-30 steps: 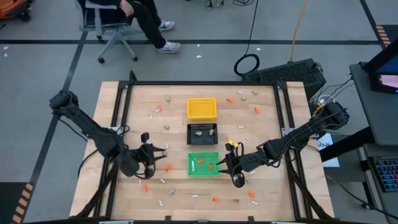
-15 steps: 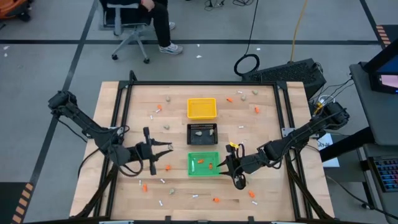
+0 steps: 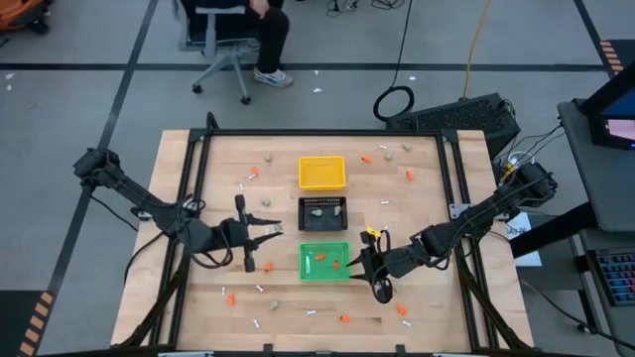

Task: Sort Halloween decoration
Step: Put the gray skull toy into the black basket

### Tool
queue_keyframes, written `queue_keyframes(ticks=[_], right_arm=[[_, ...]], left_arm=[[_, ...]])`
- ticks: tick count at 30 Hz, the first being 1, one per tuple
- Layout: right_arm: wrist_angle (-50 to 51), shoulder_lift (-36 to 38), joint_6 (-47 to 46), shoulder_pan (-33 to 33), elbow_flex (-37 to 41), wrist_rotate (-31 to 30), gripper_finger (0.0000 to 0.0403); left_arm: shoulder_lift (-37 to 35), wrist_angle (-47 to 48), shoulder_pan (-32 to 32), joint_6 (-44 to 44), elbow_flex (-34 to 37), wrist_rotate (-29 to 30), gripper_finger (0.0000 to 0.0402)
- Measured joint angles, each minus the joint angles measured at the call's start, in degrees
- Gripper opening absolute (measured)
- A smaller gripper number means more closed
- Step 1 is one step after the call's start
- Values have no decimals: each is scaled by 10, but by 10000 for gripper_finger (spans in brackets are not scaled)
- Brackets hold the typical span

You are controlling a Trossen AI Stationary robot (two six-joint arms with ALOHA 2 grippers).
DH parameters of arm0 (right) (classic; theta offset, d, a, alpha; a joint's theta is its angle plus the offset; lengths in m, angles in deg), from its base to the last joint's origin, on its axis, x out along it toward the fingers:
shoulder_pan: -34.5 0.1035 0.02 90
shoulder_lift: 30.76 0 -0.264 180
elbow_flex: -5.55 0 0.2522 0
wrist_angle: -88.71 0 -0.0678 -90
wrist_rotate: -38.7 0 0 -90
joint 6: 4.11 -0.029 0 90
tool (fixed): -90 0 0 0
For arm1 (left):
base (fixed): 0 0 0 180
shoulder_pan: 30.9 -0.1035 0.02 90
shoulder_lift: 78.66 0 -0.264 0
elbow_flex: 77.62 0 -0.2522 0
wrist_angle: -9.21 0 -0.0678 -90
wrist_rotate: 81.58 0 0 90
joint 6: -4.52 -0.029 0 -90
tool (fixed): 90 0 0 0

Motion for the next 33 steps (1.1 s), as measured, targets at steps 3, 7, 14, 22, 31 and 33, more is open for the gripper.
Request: queue_keyframes(ticks=[3, 7, 14, 22, 31, 33], right_arm=[[0, 0, 0, 0, 0, 0, 123], [0, 0, 0, 0, 0, 0, 123], [0, 0, 0, 0, 0, 0, 123], [0, 0, 0, 0, 0, 0, 123], [0, 0, 0, 0, 0, 0, 123], [0, 0, 0, 0, 0, 0, 123]], left_arm=[[0, 0, 0, -28, 0, 0, 90], [0, 0, 0, -101, 0, 0, 90], [0, 0, 0, -253, 0, 0, 90], [0, 0, 0, -393, 0, -2, 90], [0, 0, 0, -479, 0, -16, 90], [0, 0, 0, -479, 0, -16, 90]])
